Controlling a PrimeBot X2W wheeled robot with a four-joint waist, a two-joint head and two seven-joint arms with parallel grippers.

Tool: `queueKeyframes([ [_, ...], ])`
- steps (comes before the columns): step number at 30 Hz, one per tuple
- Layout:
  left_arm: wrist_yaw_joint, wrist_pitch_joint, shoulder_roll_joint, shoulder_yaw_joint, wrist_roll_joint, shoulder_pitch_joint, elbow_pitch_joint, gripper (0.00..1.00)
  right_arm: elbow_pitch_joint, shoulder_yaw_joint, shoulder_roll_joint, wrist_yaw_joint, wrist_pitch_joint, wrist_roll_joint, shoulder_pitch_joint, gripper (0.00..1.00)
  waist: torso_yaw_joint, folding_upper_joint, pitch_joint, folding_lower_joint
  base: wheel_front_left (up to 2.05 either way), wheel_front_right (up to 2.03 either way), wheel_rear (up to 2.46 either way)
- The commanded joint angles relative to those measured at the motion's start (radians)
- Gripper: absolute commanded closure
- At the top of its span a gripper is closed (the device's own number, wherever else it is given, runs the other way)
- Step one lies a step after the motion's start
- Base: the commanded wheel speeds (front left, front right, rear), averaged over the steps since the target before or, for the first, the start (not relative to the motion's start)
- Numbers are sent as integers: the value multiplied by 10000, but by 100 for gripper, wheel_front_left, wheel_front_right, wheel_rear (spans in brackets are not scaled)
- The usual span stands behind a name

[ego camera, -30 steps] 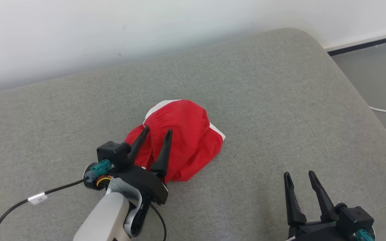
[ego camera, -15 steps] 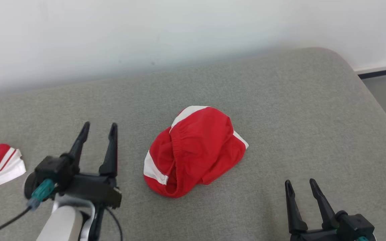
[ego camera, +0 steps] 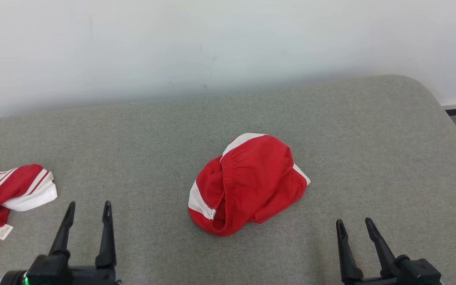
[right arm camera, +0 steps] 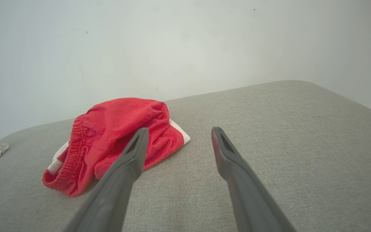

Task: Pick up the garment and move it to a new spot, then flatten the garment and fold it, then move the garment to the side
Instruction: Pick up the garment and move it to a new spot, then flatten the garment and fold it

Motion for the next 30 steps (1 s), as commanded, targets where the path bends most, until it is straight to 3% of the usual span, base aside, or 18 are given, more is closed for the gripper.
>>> queueKeyframes([
  [1,-61,-32,-57,76,83,126,-81,0,-10,26,9,-21,-6,-40,73,0,33,0,-26,1,0,0,0],
  [11,-758,-33,-896,1018,766,1215,27,0,-7,19,9,-21,-6,-50,139,0,146,0,-84,1,0,0,0],
  [19,-840,-33,-1312,1857,939,1490,-41,0,34,7,8,-21,-6,-77,195,0,268,0,-136,1,0,0,0],
  [30,-818,-34,-1451,1905,1144,1749,-177,0,28,74,9,-22,-6,-70,269,0,432,0,-158,1,0,0,0],
])
